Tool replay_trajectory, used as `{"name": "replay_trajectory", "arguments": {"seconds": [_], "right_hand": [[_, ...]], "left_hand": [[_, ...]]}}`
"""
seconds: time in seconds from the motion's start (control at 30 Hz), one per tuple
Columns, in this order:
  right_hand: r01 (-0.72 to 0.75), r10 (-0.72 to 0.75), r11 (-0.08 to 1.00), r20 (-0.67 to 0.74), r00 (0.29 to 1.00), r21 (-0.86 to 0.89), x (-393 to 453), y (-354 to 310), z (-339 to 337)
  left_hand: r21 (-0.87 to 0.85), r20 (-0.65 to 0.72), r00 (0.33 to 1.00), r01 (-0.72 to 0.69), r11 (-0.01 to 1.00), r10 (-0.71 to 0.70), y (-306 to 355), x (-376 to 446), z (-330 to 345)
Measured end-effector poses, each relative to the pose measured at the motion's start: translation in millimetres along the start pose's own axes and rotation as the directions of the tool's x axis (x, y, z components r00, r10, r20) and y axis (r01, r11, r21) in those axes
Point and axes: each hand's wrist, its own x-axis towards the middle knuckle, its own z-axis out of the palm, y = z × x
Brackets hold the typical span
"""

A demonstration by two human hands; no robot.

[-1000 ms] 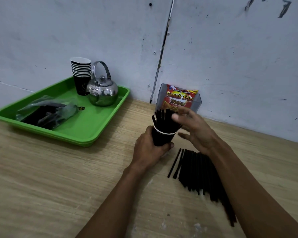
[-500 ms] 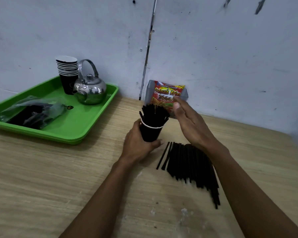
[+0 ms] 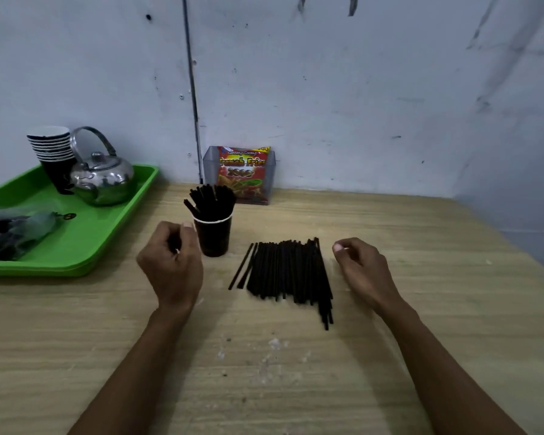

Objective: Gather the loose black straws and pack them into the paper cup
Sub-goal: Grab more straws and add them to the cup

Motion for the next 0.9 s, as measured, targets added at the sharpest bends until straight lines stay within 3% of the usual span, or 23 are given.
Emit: {"name": "replay_trajectory", "arguments": {"seconds": [0.07, 0.13, 0.2, 0.27, 0.37, 0.47, 0.57, 0.7, 0.9], "right_hand": [[0.037, -0.037, 0.999, -0.012, 0.999, -0.005, -8.3, 12.3, -0.8], [0.077, -0.077, 0.997, -0.008, 0.997, -0.002, -14.1, 22.3, 0.2], [0.096, -0.095, 0.995, -0.009, 0.995, 0.026, -17.4, 29.6, 0.1], [0.107, -0.107, 0.993, -0.003, 0.994, 0.049, -18.5, 33.1, -0.1], [0.119, -0.119, 0.99, -0.014, 0.993, 0.077, -18.3, 37.6, 0.8], [0.125, -0.122, 0.987, -0.028, 0.992, 0.1, -18.2, 39.9, 0.2], [0.124, -0.119, 0.984, -0.043, 0.992, 0.13, -17.2, 42.2, -0.6], [0.127, -0.121, 0.981, -0.05, 0.991, 0.144, -15.8, 45.1, 0.1], [0.143, -0.137, 0.981, -0.052, 0.989, 0.13, -13.8, 46.7, 2.4]], "left_hand": [[0.069, 0.161, 0.985, -0.078, 0.995, 0.067, 15.0, -11.3, 6.8], [0.186, 0.398, 0.916, -0.129, 0.974, 0.046, 25.7, -23.3, 15.3], [0.365, 0.561, 0.824, -0.161, 0.917, -0.078, 30.9, -36.2, 23.6], [0.537, 0.634, 0.743, -0.222, 0.814, -0.216, 33.9, -45.5, 31.8], [0.673, 0.647, 0.665, -0.269, 0.69, -0.372, 42.1, -54.0, 43.7], [0.72, 0.623, 0.638, -0.24, 0.652, -0.453, 49.9, -55.9, 58.3], [0.776, 0.594, 0.565, -0.214, 0.593, -0.573, 52.3, -50.7, 72.7], [0.769, 0.572, 0.525, -0.076, 0.634, -0.631, 50.9, -41.7, 87.1], [0.77, 0.564, 0.504, -0.036, 0.637, -0.654, 49.7, -40.1, 99.1]]}}
